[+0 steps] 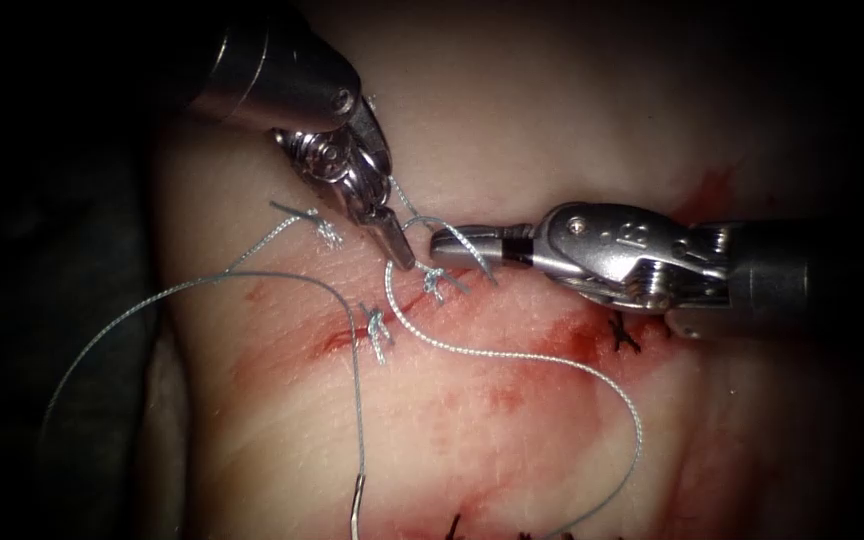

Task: Wound Closure

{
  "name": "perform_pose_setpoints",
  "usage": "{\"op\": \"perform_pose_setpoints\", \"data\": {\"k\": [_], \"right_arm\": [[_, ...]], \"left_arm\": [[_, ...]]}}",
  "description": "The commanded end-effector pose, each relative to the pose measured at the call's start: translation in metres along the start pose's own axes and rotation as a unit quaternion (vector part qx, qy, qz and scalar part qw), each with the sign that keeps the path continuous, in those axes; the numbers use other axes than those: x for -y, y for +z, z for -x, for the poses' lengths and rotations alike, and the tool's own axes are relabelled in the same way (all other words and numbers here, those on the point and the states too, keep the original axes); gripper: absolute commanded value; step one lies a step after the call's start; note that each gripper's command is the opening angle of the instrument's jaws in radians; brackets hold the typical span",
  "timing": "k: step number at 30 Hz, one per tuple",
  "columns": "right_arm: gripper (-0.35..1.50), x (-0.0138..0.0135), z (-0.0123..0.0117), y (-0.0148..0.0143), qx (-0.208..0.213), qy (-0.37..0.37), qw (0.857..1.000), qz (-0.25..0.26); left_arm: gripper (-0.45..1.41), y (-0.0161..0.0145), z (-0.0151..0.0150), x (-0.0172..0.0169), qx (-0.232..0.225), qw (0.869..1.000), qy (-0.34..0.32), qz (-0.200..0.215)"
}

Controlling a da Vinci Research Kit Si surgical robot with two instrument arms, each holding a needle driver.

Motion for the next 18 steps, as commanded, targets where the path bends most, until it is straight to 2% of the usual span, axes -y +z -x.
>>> {"op": "perform_pose_setpoints", "data": {"k": [1,4,9,12,14,16,18], "right_arm": [[-0.35,-0.0002,0.0003,0.0012,-0.001,0.003,1.0,-0.009],[-0.35,0.0,0.0009,0.0014,-0.001,0.009,1.0,-0.023],[-0.35,0.0002,0.0012,0.0018,-0.034,0.04,0.997,-0.058],[-0.35,0.0004,0.0016,0.0021,-0.032,0.047,0.995,-0.078],[-0.35,0.0007,0.0018,0.0024,-0.053,0.065,0.992,-0.092],[-0.35,0.0008,0.0017,0.0025,-0.084,0.077,0.99,-0.083],[-0.35,0.0007,0.0016,0.0025,-0.097,0.078,0.989,-0.078]], "left_arm": [[-0.45,0.0004,-0.0006,-0.0001,-0.001,1.0,0.001,-0.001],[-0.45,0.0003,-0.0007,-0.0002,-0.001,1.0,0.0,-0.002],[-0.45,0.0007,-0.0009,-0.0004,-0.003,1.0,0.0,-0.003],[-0.45,0.0008,-0.0011,-0.0005,-0.003,1.0,0.002,-0.003],[-0.45,0.0009,-0.0011,-0.0006,-0.004,1.0,0.001,-0.004],[-0.45,0.0012,-0.001,-0.0005,-0.002,1.0,0.001,-0.005],[-0.45,0.0013,-0.001,-0.0005,-0.001,1.0,0.0,-0.006]]}}
